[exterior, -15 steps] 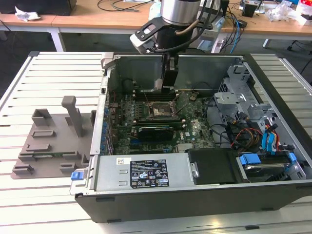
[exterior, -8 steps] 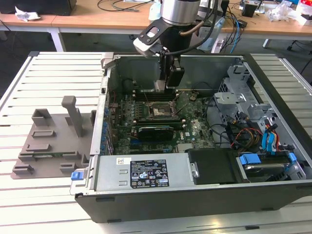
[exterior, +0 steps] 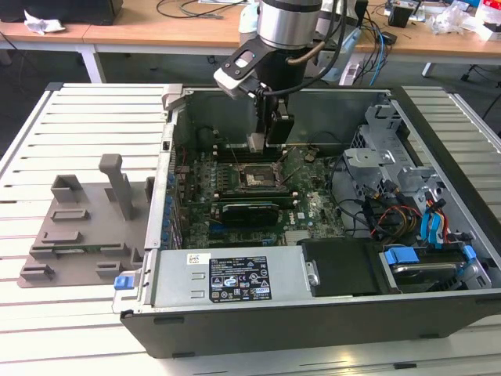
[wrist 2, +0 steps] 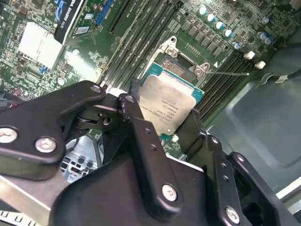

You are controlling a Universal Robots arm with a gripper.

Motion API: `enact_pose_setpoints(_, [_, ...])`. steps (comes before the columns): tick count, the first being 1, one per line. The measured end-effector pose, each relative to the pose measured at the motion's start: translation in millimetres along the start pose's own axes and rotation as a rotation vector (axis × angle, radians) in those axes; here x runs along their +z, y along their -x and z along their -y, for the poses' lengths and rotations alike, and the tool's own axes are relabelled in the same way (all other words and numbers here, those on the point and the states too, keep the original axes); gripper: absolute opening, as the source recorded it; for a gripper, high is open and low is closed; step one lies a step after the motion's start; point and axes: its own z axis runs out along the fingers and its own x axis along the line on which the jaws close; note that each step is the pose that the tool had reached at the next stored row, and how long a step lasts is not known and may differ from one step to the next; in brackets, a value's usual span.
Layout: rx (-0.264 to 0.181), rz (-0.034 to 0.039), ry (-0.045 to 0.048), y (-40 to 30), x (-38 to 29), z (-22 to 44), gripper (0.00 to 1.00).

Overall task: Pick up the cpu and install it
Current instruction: 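Place the cpu into insertion slot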

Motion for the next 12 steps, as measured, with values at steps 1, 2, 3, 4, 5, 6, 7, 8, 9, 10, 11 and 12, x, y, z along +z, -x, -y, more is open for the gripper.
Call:
enact_pose_setpoints(1, [0.0,0.0001,-0.0001,-0.1,2.0,-0.1,0.55])
enact_pose_setpoints(2, [0.0,0.0,-0.0001,-0.1,3.8,-0.2,0.55])
enact_pose_setpoints(3, [0.0,0.0,0.0,-0.2,5.5,-0.3,0.55])
enact_pose_setpoints(4, [0.0,0.0,-0.0001,-0.3,6.5,-0.4,0.55])
enact_pose_setpoints(5, [0.0,0.0,0.0,-0.3,8.3,-0.5,0.55])
enact_pose_setpoints(6, [0.0,0.0001,-0.0001,-0.4,10.0,-0.6,0.55])
enact_pose_setpoints(7, [0.0,0.0,0.0,-0.4,10.9,-0.7,0.55])
enact_pose_setpoints(8, [0.0,0.0,0.0,-0.5,11.5,-0.7,0.55])
enact_pose_setpoints(9, [0.0,0.0,0.0,-0.5,12.6,-0.8,0.55])
enact_pose_setpoints(10, [0.0,0.0,0.0,-0.5,13.5,-0.8,0.55])
enact_pose_setpoints(11, [0.0,0.0,0.0,-0.6,14.1,-0.9,0.55])
enact_pose_setpoints(12, [0.0,0.0,0.0,-0.6,15.8,-1.0,0.55])
